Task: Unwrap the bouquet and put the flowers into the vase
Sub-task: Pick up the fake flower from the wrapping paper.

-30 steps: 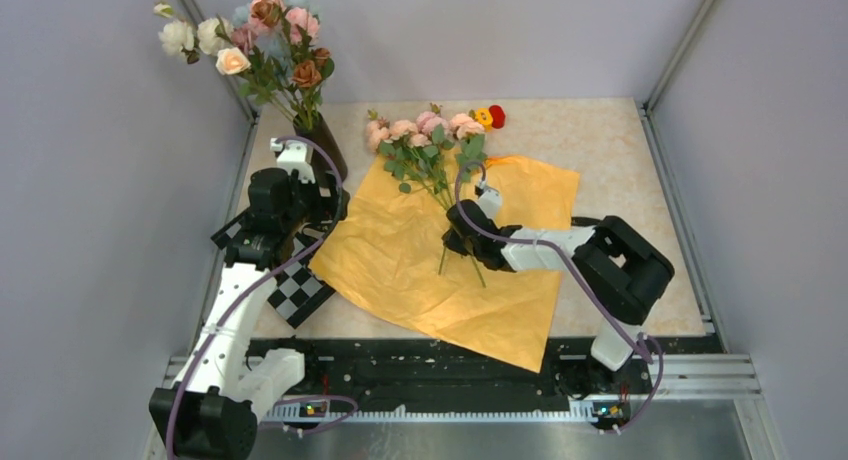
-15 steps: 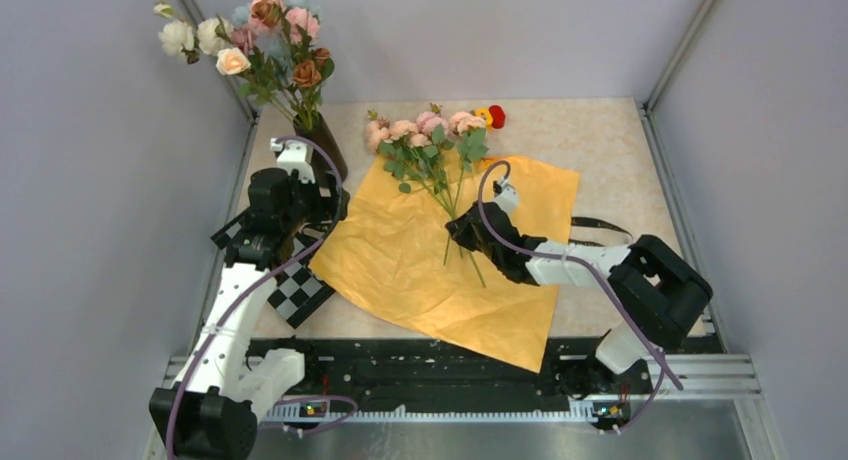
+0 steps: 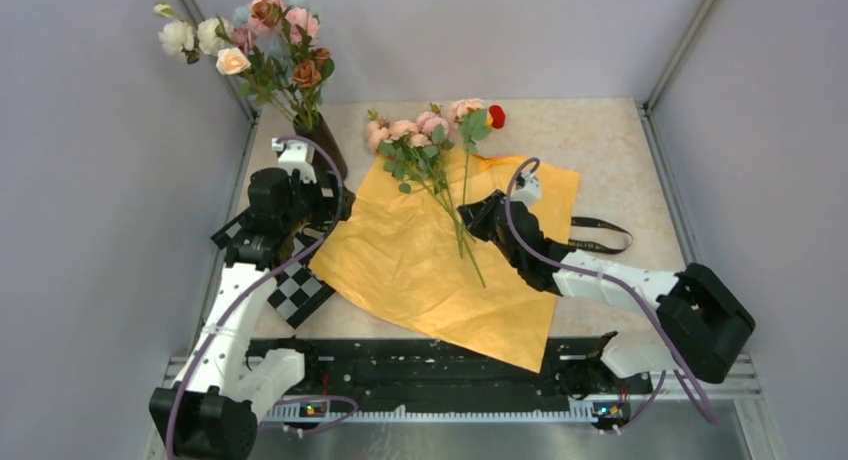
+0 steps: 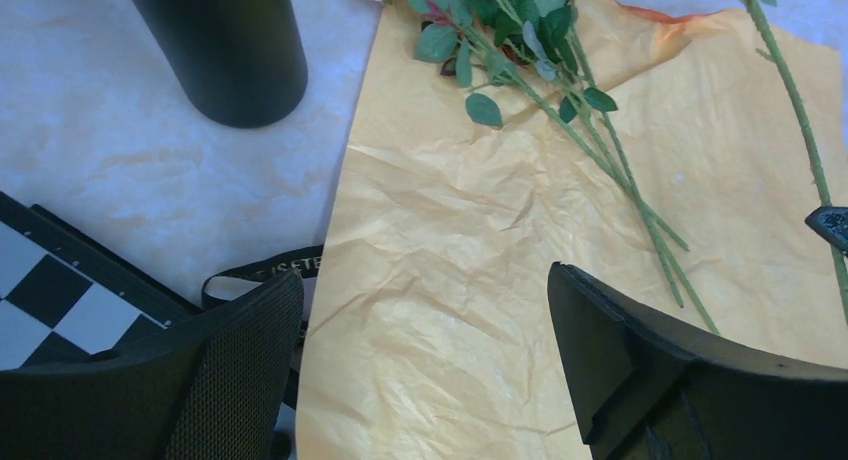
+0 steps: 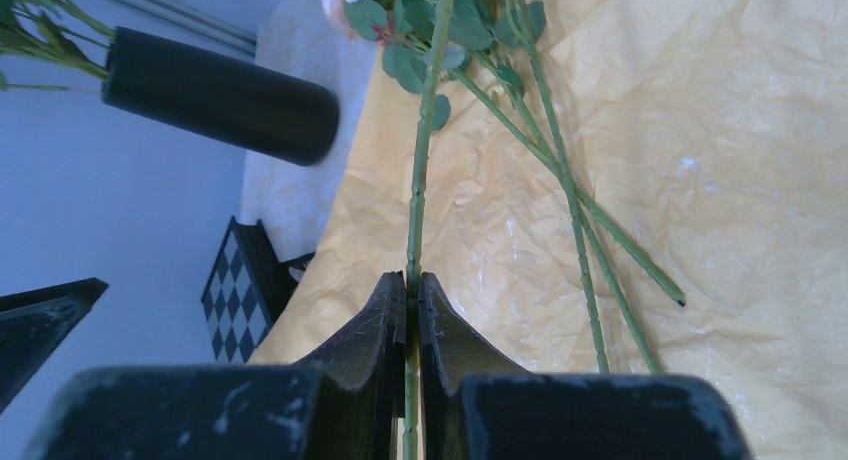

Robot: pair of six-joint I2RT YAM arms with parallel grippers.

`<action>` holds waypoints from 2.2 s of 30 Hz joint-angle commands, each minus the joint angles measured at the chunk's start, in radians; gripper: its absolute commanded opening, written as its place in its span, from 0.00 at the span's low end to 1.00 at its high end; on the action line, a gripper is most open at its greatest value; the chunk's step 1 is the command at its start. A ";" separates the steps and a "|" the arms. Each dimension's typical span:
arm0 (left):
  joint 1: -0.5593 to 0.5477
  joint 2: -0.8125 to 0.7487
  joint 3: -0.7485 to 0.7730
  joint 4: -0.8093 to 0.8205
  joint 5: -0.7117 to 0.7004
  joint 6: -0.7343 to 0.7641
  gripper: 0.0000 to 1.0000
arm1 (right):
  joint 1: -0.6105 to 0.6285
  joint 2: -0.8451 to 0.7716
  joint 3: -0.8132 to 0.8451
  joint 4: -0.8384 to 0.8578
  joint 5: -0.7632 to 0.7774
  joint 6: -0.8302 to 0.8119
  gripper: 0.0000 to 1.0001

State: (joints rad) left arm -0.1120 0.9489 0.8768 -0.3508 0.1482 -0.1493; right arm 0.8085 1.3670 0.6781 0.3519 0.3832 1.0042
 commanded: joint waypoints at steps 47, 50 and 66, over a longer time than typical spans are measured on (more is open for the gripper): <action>-0.231 0.261 0.291 0.828 0.452 -0.862 0.66 | 0.177 -0.450 0.034 0.247 -0.359 -0.538 0.00; -0.230 0.239 0.286 0.800 0.419 -0.835 0.61 | 0.178 -0.454 0.029 0.247 -0.361 -0.539 0.00; -0.230 0.217 0.296 0.770 0.377 -0.810 0.21 | 0.179 -0.453 0.026 0.219 -0.373 -0.551 0.00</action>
State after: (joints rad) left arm -0.3416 1.1831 1.1351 0.3901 0.5335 -0.9695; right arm 0.9733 0.9352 0.6575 0.5457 0.0242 0.4740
